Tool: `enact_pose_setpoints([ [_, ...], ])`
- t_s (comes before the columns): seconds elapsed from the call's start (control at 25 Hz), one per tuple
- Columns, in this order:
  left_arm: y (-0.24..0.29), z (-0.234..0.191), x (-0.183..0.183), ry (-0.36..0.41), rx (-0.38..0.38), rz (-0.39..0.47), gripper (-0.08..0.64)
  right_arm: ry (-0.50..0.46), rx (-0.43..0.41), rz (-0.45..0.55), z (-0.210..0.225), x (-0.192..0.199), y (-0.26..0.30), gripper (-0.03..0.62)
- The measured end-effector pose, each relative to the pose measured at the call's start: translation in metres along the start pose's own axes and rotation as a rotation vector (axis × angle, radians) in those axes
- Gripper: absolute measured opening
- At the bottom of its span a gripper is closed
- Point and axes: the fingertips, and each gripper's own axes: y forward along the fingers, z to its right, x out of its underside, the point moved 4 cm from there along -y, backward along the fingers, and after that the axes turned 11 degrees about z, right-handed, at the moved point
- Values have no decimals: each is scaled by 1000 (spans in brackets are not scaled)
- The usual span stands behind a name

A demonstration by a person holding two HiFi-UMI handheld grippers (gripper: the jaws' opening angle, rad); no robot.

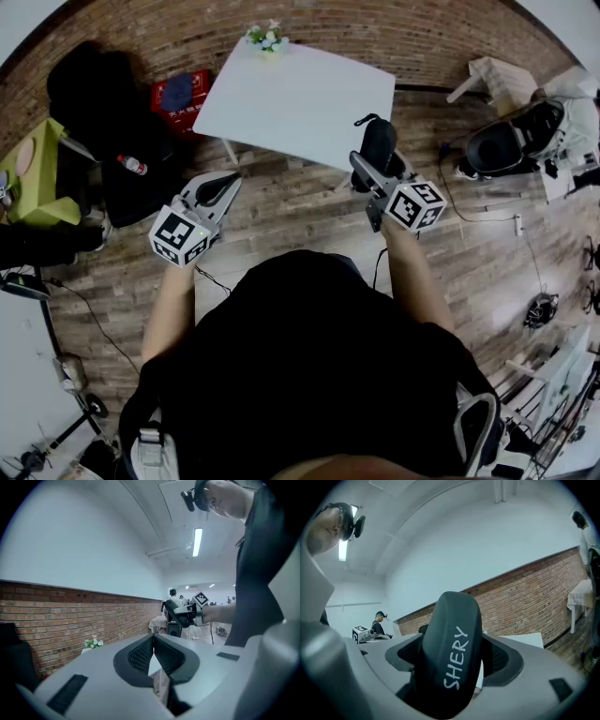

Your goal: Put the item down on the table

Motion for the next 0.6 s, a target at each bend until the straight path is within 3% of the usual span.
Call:
enact_pose_setpoints([
  [0.6,1,0,-13,18,10,16,11,-3,20,18,1,-12,-5,388],
])
